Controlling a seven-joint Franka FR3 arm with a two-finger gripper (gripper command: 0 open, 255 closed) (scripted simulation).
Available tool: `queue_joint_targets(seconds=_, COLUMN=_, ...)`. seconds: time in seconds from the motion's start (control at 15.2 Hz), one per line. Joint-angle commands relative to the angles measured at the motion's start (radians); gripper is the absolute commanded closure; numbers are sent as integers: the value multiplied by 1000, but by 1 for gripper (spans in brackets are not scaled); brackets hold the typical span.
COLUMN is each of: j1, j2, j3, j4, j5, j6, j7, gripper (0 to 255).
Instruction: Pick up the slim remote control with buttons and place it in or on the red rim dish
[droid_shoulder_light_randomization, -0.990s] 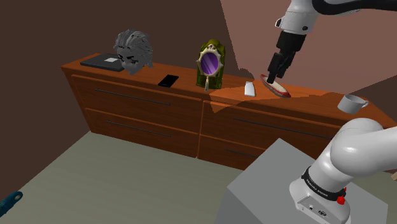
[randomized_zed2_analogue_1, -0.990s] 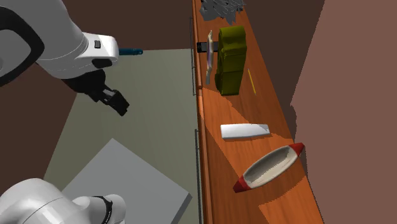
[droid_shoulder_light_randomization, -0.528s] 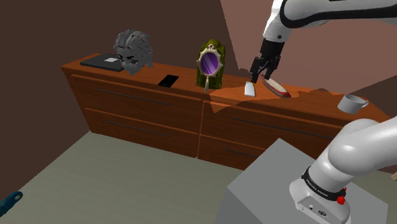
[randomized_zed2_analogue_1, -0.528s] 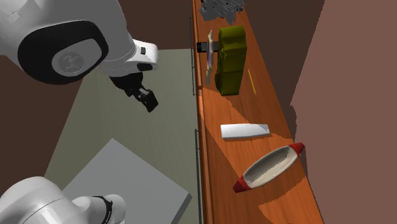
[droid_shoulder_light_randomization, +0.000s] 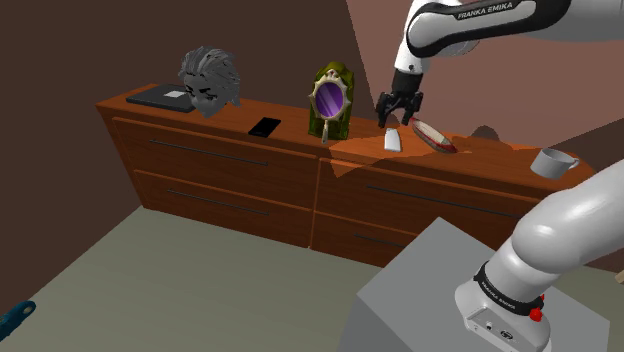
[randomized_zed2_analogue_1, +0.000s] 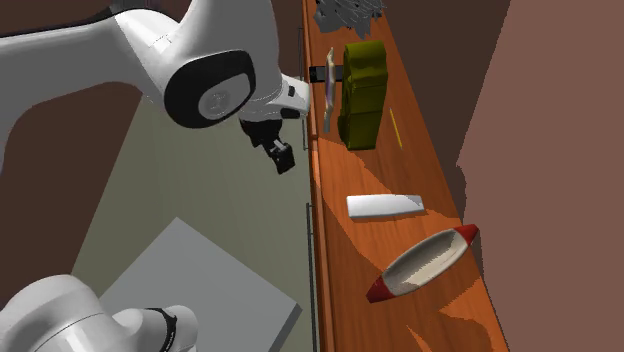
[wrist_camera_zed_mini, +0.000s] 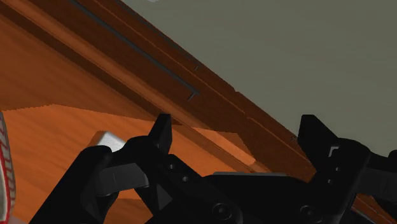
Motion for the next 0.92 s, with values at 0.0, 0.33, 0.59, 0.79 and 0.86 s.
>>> queue_joint_targets(seconds=0.0, j1=-19, j2=57, j3=-14, j4=24, j5=-6, j6=32, j7=21, gripper=0)
queue_joint_targets(seconds=0.33, j1=-58, j2=213, j3=-47, j4=118, j5=-10, j6=94, j7=75, gripper=0)
queue_joint_targets(seconds=0.59, j1=-88, j2=335, j3=-76, j4=203, j5=-6, j6=129, j7=115, gripper=0)
queue_joint_targets(seconds=0.79, j1=-111, j2=426, j3=-99, j4=274, j5=2, j6=148, j7=142, gripper=0)
queue_joint_targets(seconds=0.86, j1=-119, j2=456, j3=-107, j4=298, j5=6, j6=153, j7=151, gripper=0)
